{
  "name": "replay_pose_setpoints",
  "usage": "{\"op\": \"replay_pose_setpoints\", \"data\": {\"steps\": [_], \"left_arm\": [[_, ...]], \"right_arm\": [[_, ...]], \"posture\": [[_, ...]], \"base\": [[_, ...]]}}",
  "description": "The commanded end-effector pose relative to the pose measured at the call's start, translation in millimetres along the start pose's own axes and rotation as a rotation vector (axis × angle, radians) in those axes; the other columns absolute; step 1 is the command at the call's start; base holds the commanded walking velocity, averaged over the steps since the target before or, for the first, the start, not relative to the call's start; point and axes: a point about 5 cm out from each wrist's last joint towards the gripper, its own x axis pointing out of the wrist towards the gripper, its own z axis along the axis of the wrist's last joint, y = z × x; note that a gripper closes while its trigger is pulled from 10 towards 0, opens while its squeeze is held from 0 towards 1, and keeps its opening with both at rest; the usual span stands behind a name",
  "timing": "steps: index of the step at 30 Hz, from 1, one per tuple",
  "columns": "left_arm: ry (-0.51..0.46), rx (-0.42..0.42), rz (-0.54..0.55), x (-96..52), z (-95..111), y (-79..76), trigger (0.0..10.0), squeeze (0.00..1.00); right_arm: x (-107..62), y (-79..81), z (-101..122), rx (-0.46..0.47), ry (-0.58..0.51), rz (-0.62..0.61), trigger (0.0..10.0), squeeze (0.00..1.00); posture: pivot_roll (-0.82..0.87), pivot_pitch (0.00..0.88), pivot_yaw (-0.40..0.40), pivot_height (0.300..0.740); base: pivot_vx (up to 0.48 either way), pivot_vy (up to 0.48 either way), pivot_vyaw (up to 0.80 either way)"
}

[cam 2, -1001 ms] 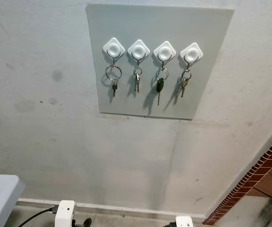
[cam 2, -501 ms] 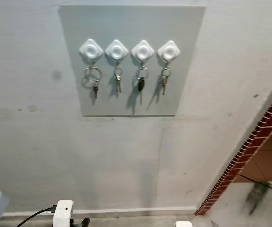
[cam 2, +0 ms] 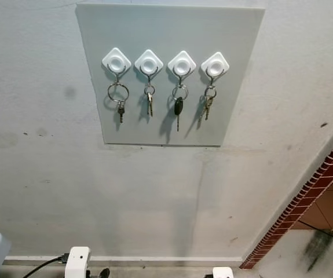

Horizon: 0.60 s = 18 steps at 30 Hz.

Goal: Hang keys on a hook

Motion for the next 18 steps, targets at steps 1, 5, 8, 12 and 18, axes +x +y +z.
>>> {"op": "replay_pose_setpoints", "data": {"steps": [1,5,8,12,18], "left_arm": [[0.017,0.006,-0.007,-0.8,-3.6,0.4,10.0,0.0],[0.019,0.004,-0.007,-0.8,-3.9,0.6,10.0,0.0],[0.021,0.005,-0.006,-0.8,-4.2,0.5,10.0,0.0],[0.028,0.013,-0.003,-0.8,-4.7,0.4,10.0,0.0],[0.027,0.009,-0.003,-0.7,-4.5,0.2,10.0,0.0]], "right_arm": [[-0.3,-1.7,-0.5,0.008,0.002,-0.005,10.0,0.0],[-0.3,-1.4,-0.5,0.009,0.002,-0.004,10.0,0.0],[-0.3,-1.2,-0.6,0.011,0.002,-0.003,10.0,0.0],[-0.3,-1.3,-0.7,0.011,0.001,-0.003,10.0,0.0],[-0.4,-1.2,-0.8,0.01,0.001,-0.003,10.0,0.0]], "posture": [[-0.02,0.0,0.016,0.74],[-0.02,0.0,0.016,0.74],[-0.02,0.0,0.016,0.74],[-0.02,0.0,0.016,0.74],[-0.02,0.0,0.015,0.74]], "base": [[0.0,-0.394,0.0],[0.0,-0.458,0.0],[0.0,-0.48,0.0],[0.0,-0.48,0.0],[0.0,-0.48,0.0]]}}
